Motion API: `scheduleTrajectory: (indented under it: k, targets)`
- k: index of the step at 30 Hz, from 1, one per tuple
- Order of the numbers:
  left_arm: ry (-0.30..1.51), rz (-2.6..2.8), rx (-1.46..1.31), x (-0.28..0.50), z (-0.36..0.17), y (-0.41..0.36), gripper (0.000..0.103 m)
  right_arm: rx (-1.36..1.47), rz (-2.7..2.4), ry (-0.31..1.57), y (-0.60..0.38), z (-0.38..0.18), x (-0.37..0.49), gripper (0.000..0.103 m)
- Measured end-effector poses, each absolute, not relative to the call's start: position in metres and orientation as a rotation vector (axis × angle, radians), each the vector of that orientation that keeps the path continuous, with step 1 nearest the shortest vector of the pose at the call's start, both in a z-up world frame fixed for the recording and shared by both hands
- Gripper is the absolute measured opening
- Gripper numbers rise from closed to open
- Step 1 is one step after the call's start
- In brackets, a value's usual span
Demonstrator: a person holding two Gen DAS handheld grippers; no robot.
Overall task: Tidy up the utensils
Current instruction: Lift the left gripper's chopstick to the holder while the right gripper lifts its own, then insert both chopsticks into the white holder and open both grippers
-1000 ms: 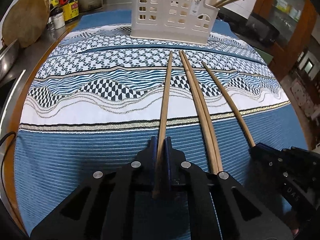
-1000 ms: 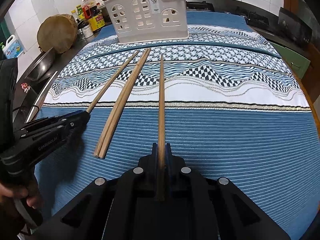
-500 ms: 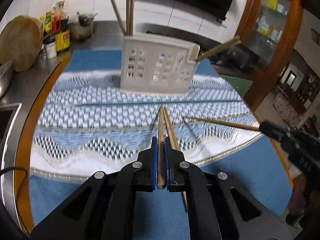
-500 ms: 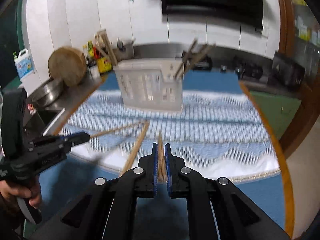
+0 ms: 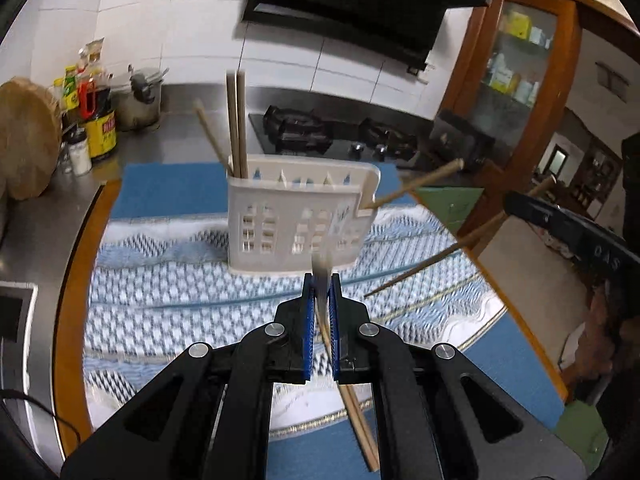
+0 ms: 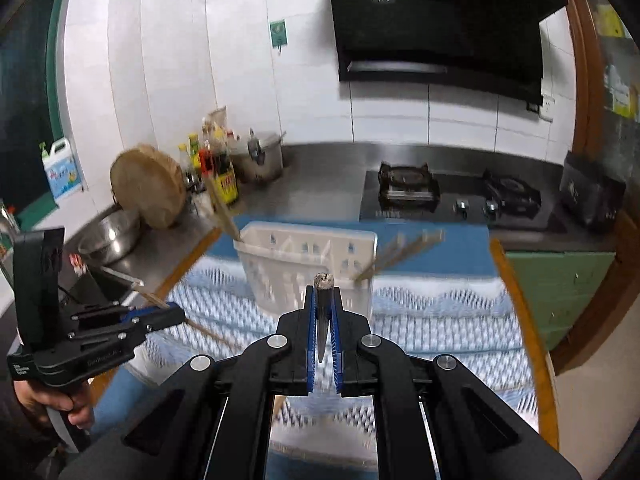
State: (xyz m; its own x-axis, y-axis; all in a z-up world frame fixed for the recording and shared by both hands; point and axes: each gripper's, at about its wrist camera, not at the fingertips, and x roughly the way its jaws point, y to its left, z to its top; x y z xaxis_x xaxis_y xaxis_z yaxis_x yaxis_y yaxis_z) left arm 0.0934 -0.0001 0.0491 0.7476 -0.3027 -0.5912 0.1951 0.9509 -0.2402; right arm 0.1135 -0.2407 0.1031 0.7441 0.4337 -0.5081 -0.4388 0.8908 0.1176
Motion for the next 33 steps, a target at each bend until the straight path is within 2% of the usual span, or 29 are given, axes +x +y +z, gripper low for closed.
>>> scheduleTrajectory:
  k: [10, 20, 26, 33]
  targets:
    - [0.54, -0.319, -0.16, 0.117, 0.117, 0.006, 0.005, -0.011, 0.501, 0.432, -0.241, 0.175, 0.148, 0.007]
    - [0.331, -0.252, -0.153, 0.151, 0.181, 0.008, 0.005, -0.054, 0.455, 0.452, -0.225, 0.17, 0.188, 0.007]
    - [0.308, -0.162, -0.102, 0.181, 0.176, 0.005, 0.005, -0.057, 0.456, 0.497, -0.218, 0.149, 0.204, 0.007]
    - [0.426, -0.172, -0.11, 0.212, 0.136, 0.008, 0.006, -0.068, 0.46, 0.571, -0.209, 0.122, 0.22, 0.007]
